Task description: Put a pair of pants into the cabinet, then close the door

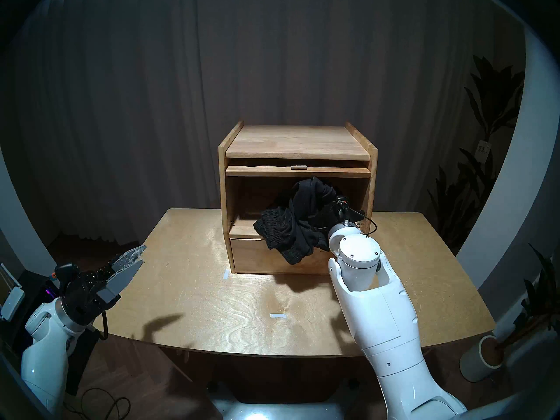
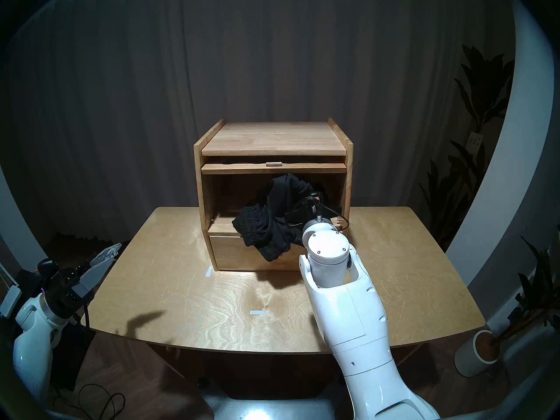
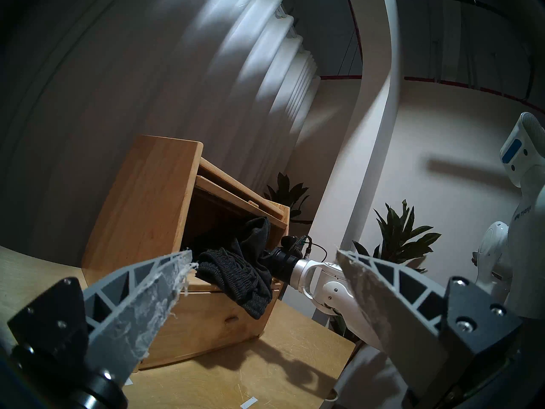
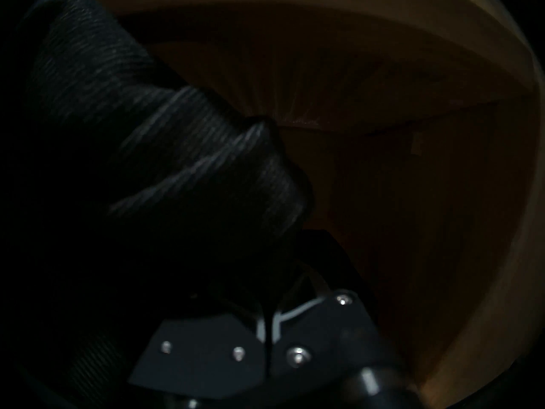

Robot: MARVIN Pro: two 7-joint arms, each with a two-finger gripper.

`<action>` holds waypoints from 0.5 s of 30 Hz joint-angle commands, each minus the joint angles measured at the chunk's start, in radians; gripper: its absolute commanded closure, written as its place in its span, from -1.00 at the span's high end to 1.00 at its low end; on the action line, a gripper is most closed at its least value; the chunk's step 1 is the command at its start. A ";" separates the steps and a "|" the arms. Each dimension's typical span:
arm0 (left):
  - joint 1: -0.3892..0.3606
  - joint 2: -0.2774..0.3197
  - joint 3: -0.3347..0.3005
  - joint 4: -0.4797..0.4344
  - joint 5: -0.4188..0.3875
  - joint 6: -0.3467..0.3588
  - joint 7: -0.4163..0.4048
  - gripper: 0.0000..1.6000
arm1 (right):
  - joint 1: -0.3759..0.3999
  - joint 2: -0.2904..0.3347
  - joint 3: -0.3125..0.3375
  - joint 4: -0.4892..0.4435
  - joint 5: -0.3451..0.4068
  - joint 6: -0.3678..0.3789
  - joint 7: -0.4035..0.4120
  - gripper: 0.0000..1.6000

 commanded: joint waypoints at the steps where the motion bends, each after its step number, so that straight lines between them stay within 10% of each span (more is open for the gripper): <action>1: -0.004 0.002 -0.001 -0.007 -0.003 0.002 -0.003 1.00 | 0.115 -0.078 -0.025 0.107 0.027 -0.063 -0.096 -1.00; 15: -0.004 0.002 -0.001 -0.005 -0.002 0.000 -0.002 1.00 | 0.258 -0.170 0.043 0.195 0.031 -0.108 -0.210 -1.00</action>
